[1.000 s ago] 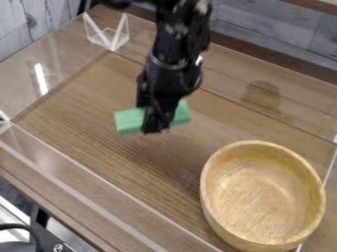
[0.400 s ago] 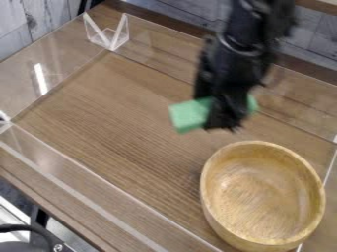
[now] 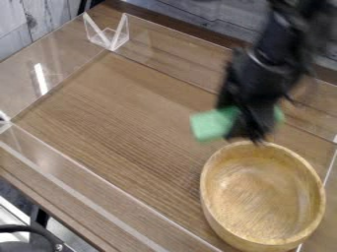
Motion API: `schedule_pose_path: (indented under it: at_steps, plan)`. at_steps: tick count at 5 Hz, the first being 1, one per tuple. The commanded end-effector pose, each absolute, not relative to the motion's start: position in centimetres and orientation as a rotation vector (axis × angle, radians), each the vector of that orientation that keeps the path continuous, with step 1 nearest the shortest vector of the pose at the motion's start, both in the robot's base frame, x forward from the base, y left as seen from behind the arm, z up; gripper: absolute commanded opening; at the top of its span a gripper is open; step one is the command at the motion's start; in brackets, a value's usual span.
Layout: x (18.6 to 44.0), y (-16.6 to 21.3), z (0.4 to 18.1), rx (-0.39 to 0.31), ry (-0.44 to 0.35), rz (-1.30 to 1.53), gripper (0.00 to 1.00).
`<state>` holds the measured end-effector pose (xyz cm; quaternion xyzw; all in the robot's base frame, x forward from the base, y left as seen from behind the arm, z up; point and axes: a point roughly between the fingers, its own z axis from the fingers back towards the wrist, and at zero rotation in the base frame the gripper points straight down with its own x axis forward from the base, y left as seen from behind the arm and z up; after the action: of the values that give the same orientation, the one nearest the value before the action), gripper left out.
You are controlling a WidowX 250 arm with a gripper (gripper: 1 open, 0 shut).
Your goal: Put green stick into wooden bowl
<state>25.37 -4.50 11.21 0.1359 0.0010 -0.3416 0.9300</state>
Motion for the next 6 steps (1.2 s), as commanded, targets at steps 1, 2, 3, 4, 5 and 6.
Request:
schedule_pose_path:
  at_steps: [1,2,3,4,5,6]
  plan:
    - [24.7,-7.7,11.7,0.271,-0.063,-0.763,0.00]
    - [23.7,-10.5,10.8,0.261,-0.082,-0.822,0.00]
    - [25.0,-6.0,12.6,0.297,-0.093,-0.718,0.00]
    - [26.1,-1.5,14.0,0.321,-0.097,-0.630,0.00]
    - [25.1,-5.2,13.4,0.308,-0.119,-0.686,0.00]
    - [24.1,-8.9,12.6,0.294,-0.137,-0.738,0.00]
